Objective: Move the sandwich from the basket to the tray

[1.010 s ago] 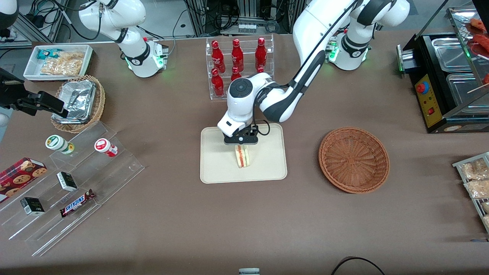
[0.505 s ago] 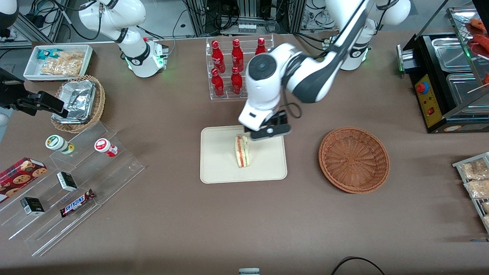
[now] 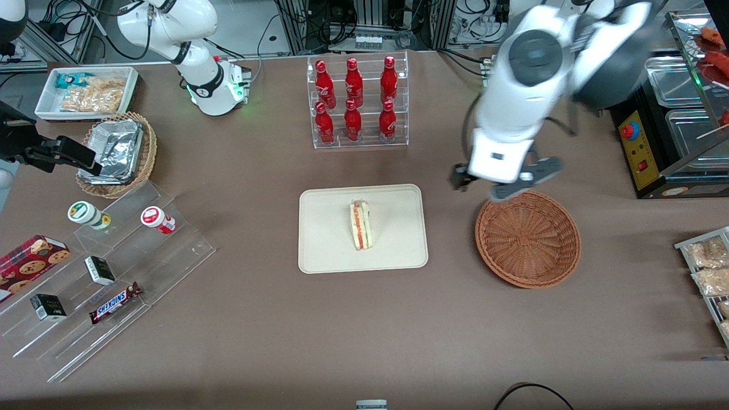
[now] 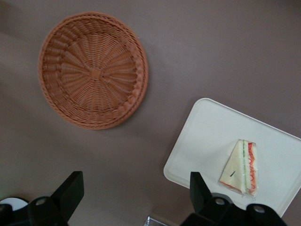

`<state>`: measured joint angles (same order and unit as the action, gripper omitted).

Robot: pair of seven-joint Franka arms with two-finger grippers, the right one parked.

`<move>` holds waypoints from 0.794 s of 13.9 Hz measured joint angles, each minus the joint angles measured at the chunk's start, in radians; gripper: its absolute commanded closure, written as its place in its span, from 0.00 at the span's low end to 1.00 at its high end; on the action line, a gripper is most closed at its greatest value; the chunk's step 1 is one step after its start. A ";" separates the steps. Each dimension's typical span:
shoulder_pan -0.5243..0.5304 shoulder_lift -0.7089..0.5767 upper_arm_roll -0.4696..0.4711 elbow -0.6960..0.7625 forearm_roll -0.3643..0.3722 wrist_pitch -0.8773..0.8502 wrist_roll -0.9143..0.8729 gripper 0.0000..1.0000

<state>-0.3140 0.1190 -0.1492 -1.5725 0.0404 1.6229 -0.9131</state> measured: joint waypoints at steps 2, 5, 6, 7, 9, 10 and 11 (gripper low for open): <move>0.084 -0.051 0.001 0.000 -0.017 -0.097 0.138 0.00; 0.198 -0.113 0.003 0.000 -0.020 -0.208 0.367 0.00; 0.228 -0.128 0.003 -0.001 -0.020 -0.228 0.433 0.00; 0.255 -0.143 0.004 -0.002 -0.020 -0.246 0.494 0.00; 0.312 -0.172 0.006 -0.010 -0.020 -0.280 0.629 0.00; 0.337 -0.185 0.007 -0.013 -0.020 -0.299 0.685 0.00; 0.351 -0.193 0.008 -0.013 -0.020 -0.303 0.721 0.00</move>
<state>0.0370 -0.0742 -0.1412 -1.5859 0.0201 1.3199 -0.1923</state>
